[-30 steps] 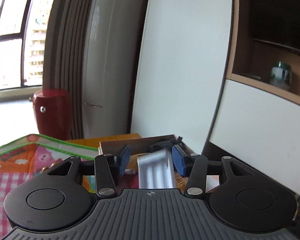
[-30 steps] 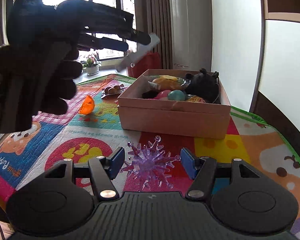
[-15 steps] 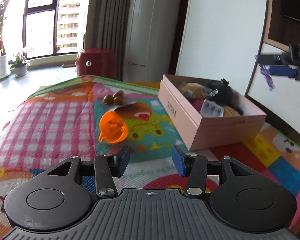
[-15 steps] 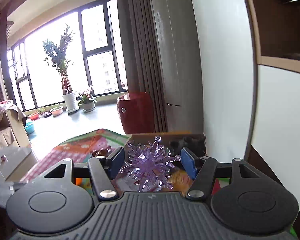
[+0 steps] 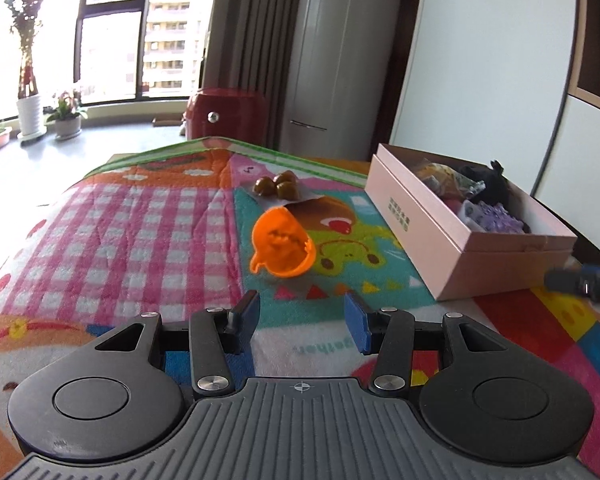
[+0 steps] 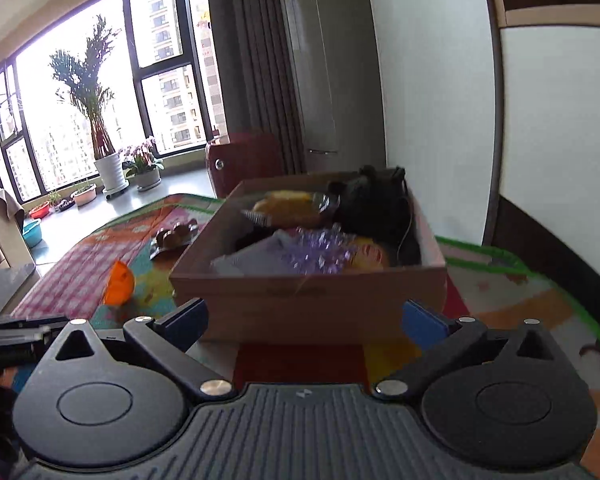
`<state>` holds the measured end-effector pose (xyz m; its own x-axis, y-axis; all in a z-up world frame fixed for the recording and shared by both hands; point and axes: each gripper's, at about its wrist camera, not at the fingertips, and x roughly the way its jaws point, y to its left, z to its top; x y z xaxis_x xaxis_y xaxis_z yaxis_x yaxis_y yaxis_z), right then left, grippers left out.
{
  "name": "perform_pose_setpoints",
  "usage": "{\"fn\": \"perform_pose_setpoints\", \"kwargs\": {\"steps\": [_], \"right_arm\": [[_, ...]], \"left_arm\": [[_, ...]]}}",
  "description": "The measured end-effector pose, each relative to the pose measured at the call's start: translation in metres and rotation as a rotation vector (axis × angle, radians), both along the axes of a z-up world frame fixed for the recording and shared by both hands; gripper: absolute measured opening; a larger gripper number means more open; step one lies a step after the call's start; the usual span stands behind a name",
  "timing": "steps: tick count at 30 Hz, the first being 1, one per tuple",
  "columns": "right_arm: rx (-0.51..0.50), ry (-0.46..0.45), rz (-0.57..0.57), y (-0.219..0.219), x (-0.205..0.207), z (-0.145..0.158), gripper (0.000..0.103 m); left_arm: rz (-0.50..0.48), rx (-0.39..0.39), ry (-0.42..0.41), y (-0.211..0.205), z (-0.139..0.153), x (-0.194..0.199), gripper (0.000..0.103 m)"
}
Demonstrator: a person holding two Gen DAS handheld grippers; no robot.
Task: Organize objects
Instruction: 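Grasp the orange cup-shaped toy with the left gripper and lift it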
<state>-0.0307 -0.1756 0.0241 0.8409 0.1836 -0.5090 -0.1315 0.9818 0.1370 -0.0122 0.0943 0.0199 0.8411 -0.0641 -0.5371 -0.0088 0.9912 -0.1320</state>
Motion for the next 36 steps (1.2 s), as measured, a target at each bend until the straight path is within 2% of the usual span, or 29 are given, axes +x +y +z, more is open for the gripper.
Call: {"fn": "perform_pose_setpoints", "kwargs": {"steps": [4, 6, 9, 12, 19, 23, 25, 30, 33, 36], "right_arm": [[-0.044, 0.043, 0.018, 0.016, -0.004, -0.022, 0.103], [-0.047, 0.026, 0.014, 0.017, -0.006, -0.019, 0.103], [-0.036, 0.032, 0.022, 0.015, -0.006, -0.019, 0.103], [-0.029, 0.030, 0.027, 0.013, -0.004, -0.019, 0.103], [-0.020, 0.059, 0.015, 0.012, 0.001, -0.021, 0.103], [-0.029, 0.073, -0.002, 0.013, 0.003, -0.023, 0.103], [-0.057, 0.093, -0.025, 0.016, 0.006, -0.024, 0.103], [-0.156, 0.118, -0.074, 0.029, 0.009, -0.026, 0.103], [-0.169, 0.080, -0.084, 0.039, 0.002, -0.015, 0.103], [-0.153, 0.048, -0.034, 0.062, 0.004, 0.009, 0.103]], "left_arm": [[0.039, -0.029, -0.028, 0.010, 0.010, 0.032, 0.051], [0.023, -0.028, 0.011, 0.011, 0.008, 0.052, 0.051], [0.010, 0.013, 0.075, 0.006, -0.005, 0.074, 0.051], [0.023, 0.015, 0.096, 0.002, -0.015, 0.083, 0.052], [0.042, 0.000, 0.074, 0.003, -0.016, 0.081, 0.050], [0.023, 0.006, 0.073, 0.008, -0.015, 0.066, 0.050], [0.017, 0.029, 0.056, 0.012, -0.017, 0.055, 0.050], [0.027, -0.004, 0.020, 0.037, -0.015, 0.033, 0.050], [0.040, -0.002, 0.006, 0.053, -0.013, 0.027, 0.050], [0.065, -0.040, 0.003, 0.070, -0.015, 0.021, 0.050]]}}
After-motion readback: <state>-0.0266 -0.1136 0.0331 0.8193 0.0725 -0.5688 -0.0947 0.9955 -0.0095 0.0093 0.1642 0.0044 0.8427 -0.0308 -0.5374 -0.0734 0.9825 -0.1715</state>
